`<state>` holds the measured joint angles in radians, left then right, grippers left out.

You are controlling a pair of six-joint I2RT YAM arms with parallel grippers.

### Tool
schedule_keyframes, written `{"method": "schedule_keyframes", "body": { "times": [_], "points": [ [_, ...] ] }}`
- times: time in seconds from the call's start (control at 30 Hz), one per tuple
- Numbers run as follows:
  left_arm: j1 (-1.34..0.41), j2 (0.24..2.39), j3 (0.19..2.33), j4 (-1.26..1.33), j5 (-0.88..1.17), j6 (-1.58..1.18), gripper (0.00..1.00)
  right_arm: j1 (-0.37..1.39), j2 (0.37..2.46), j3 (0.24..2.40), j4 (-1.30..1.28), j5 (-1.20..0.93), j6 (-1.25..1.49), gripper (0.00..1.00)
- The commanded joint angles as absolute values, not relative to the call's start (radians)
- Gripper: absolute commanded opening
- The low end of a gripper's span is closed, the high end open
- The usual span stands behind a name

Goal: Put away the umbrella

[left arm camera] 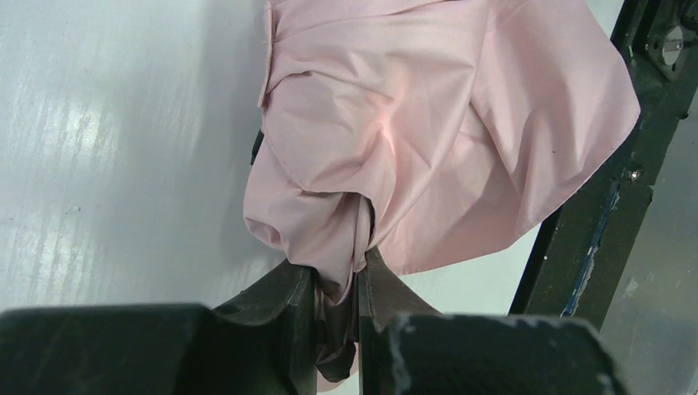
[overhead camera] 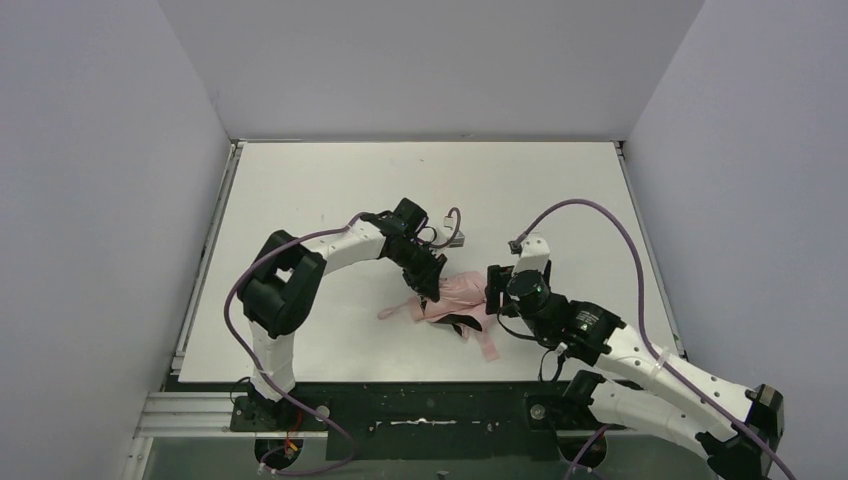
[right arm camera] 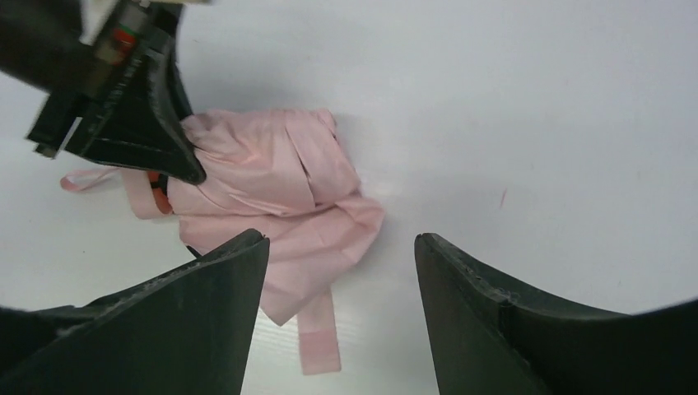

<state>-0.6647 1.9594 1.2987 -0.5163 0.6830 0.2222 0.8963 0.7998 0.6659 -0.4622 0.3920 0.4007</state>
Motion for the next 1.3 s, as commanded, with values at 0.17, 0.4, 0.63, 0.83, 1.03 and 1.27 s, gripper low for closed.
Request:
{"method": "schedule_keyframes", "body": {
  "times": [0.17, 0.4, 0.63, 0.83, 1.03, 1.27],
  "points": [
    [-0.663, 1.91, 1.27, -0.511, 0.517, 0.238, 0.0, 0.894, 0.853, 0.592, -0.625, 0.442, 1.193, 0.67],
    [-0.663, 1.911, 1.272, -0.508, 0.517, 0.238, 0.0, 0.887, 0.895, 0.488, -0.419, 0.396, 1.288, 0.65],
    [-0.671, 1.913, 1.27, -0.511, 0.505, 0.243, 0.0, 0.859, 1.027, 0.444, -0.195, 0.331, 1.29, 0.59],
    [-0.675, 1.916, 1.271, -0.515, 0.493, 0.244, 0.0, 0.844, 1.061, 0.437, -0.173, 0.292, 1.269, 0.34],
    [-0.68, 1.924, 1.281, -0.508, 0.454, 0.218, 0.0, 0.858, 0.977, 0.456, -0.211, 0.278, 1.09, 0.0],
    [-0.682, 1.94, 1.293, -0.495, 0.42, 0.172, 0.0, 0.917, 1.057, 0.414, -0.048, 0.011, 0.949, 0.0]
  ]
}}
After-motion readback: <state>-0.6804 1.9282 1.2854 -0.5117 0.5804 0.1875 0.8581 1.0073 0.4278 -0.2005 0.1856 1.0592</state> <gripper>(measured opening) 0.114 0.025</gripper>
